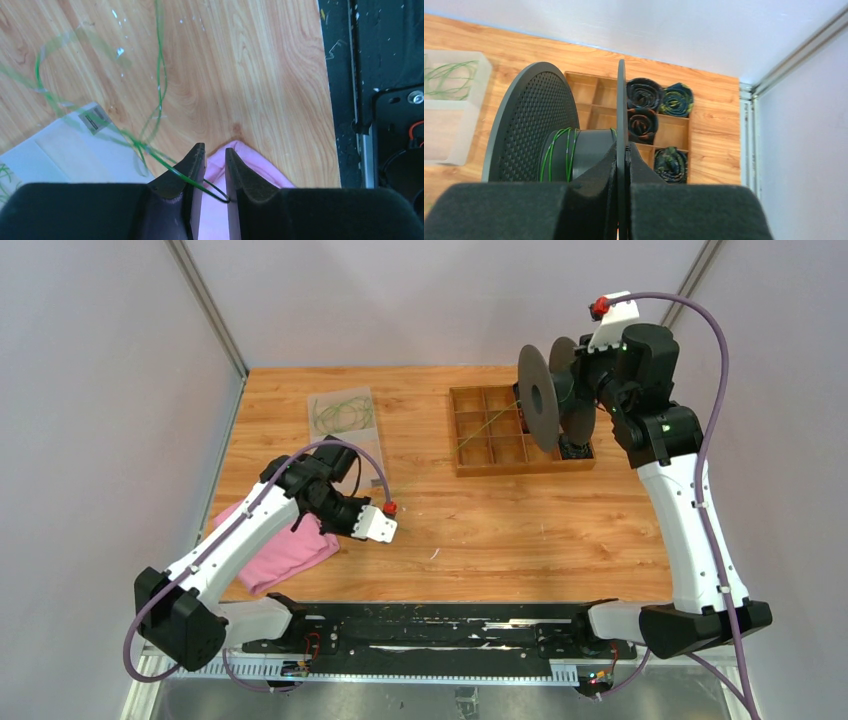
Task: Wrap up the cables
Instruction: Wrap the cable around the cable reel.
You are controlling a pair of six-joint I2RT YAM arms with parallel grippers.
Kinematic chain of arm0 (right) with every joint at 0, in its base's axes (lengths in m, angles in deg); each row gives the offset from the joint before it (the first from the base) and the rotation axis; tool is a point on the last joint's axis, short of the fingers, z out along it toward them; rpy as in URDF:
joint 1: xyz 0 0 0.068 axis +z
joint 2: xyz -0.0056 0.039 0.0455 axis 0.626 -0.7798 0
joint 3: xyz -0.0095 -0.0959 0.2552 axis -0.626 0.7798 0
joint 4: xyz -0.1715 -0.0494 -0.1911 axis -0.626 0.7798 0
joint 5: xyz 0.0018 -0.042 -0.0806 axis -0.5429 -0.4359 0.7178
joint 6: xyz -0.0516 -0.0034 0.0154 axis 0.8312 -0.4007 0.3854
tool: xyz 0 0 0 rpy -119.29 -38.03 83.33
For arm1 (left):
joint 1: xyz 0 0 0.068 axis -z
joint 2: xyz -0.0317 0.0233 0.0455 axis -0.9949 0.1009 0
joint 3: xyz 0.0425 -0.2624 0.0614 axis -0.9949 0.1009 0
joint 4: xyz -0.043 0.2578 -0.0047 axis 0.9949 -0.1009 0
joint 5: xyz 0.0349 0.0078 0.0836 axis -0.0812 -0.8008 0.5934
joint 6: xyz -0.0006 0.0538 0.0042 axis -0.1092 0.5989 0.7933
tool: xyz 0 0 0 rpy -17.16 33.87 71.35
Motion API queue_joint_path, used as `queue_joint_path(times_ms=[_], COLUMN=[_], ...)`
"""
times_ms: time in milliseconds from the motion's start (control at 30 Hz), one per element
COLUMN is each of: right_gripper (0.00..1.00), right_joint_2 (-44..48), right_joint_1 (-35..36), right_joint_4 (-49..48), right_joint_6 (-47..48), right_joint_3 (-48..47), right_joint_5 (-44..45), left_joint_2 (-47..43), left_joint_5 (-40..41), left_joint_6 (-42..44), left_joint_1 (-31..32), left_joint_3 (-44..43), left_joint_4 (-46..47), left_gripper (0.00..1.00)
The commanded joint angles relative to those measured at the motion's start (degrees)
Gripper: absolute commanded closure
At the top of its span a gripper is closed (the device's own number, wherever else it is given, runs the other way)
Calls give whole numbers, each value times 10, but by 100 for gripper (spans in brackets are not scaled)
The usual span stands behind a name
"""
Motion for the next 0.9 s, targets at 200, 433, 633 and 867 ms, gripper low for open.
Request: queue_joint_path(times_ms=[200, 433, 633, 867], right_gripper=[99, 99, 99, 99], right_joint_2=[37, 41, 42, 35], right_joint_1=[-13, -17, -16, -16], right_joint_4=[-95, -110, -109, -90], right_joint_6=[96, 136, 146, 133], right_joint_3=[-12, -13, -11, -7], right_joint_5=[126, 154, 139, 88], left_joint_2=[-13, -10, -6, 2], left_joint_5=[121, 246, 285, 171], left_joint_6=[-11, -15, -10, -1], left_joint_1=[-5, -14, -25, -33], left_joint_3=[0, 6, 5, -45], left_joint_4=[-38, -46, -49, -69], left_gripper=[75, 73, 69, 66])
